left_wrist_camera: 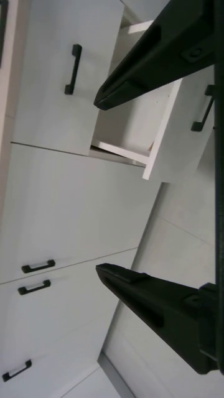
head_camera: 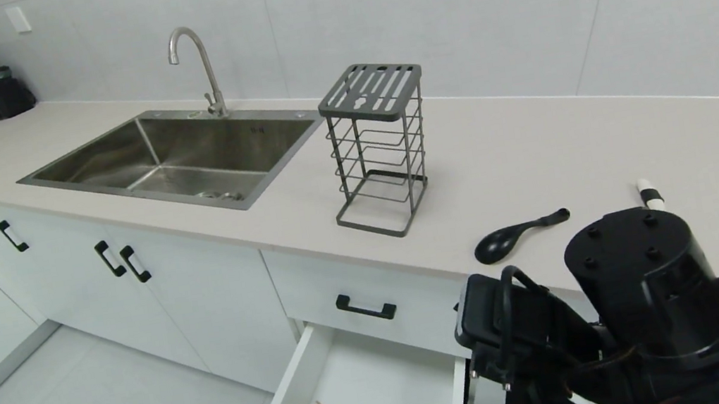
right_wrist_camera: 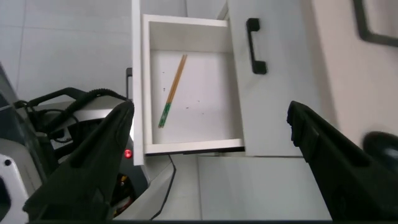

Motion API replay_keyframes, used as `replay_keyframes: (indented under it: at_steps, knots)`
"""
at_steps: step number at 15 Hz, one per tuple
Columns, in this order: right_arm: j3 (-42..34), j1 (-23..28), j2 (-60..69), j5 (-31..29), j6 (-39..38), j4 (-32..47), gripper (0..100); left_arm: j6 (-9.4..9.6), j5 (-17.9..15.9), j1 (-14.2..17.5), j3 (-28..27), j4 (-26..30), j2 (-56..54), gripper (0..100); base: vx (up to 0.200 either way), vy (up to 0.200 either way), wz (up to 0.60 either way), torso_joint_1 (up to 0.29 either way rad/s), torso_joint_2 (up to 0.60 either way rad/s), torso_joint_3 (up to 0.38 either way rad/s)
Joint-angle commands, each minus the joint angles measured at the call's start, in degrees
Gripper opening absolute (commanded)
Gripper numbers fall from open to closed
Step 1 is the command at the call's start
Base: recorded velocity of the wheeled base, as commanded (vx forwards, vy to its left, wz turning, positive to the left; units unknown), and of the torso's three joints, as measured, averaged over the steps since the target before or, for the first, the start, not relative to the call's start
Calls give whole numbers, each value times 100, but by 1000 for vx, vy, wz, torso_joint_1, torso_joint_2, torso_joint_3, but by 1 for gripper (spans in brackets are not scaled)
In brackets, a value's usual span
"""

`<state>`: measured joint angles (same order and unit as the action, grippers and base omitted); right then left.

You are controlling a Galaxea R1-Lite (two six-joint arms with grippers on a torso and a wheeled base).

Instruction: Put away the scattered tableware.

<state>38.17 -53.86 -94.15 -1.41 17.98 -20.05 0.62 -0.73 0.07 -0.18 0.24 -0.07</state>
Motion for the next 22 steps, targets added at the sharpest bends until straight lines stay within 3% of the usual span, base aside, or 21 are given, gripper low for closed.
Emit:
replay_keyframes:
  at_steps: [1, 13, 16, 22]
  knots:
    - [15, 60, -69, 1, 4, 1, 100, -1, 3, 1, 1, 2, 7, 100, 0, 0, 0, 271, -520, -246]
    - [235, 508, -649, 10, -14, 28, 100, -1, -6, 1, 1, 2, 7, 100, 0, 0, 0, 289, -560, -269]
    - [270, 684, -693, 45, -32, 423, 100, -1, -6, 1, 1, 2, 7, 100, 0, 0, 0, 50, -99, -45]
    - [569, 956, -1308, 150, -111, 423, 100, -1, -6, 1, 1, 2, 7, 100, 0, 0, 0, 0, 0, 0]
